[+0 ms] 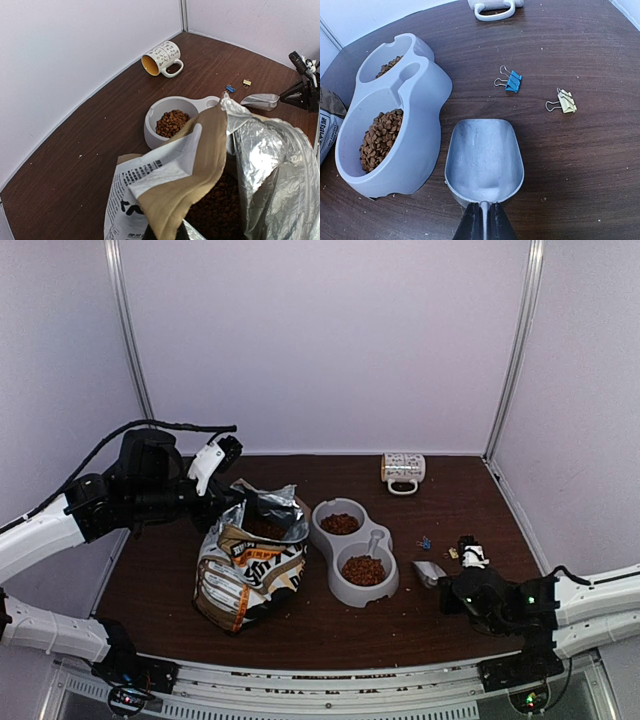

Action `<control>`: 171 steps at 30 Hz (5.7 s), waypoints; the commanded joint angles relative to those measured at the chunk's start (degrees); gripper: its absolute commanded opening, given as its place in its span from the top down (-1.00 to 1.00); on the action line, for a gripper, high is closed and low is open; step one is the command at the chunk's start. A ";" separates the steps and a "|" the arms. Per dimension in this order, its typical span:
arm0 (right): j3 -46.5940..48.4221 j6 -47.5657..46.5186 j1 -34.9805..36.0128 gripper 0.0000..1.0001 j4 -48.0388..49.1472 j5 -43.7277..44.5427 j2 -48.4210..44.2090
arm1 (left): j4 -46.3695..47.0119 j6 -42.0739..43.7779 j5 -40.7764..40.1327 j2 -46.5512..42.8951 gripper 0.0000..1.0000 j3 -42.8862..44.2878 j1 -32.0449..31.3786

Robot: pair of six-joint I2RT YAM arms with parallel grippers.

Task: Serve the pet food
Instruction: Place the spatula at the center of the board, then adjust the pet food bag at the center of the board, then pass from the left arm to the right, then close the pet food bag at the center of the board.

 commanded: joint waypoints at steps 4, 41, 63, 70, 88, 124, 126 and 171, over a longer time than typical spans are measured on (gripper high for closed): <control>-0.66 2.68 0.50 0.64 1.54 -2.92 4.74 | 5.02 1.05 -1.63 -0.57 1.00 1.60 0.79; 41.55 -36.44 -6.71 -0.99 -6.94 -34.89 8.40 | -11.04 9.09 25.82 -2.23 1.00 16.88 0.73; 22.51 -43.06 -8.77 -1.00 17.43 -53.44 0.14 | -20.64 14.65 40.57 8.32 1.00 30.63 -0.39; 25.42 -46.52 -8.86 -0.98 18.62 -63.04 5.66 | -20.64 15.03 41.80 9.54 1.00 30.51 -0.88; 45.00 -65.53 1.08 -0.02 9.61 -58.75 26.80 | -20.32 15.37 38.47 8.07 1.00 28.88 -0.80; 34.33 -37.10 -7.64 1.00 33.59 -52.98 25.44 | -14.15 6.58 18.96 -12.98 -0.91 9.39 4.91; 34.35 -36.73 -8.04 1.00 33.75 -53.14 25.54 | -14.54 5.29 19.89 -16.03 -0.94 6.81 6.37; 30.89 -36.84 -11.65 1.00 23.90 -55.51 13.92 | -9.72 6.32 34.03 -12.82 1.00 0.48 15.27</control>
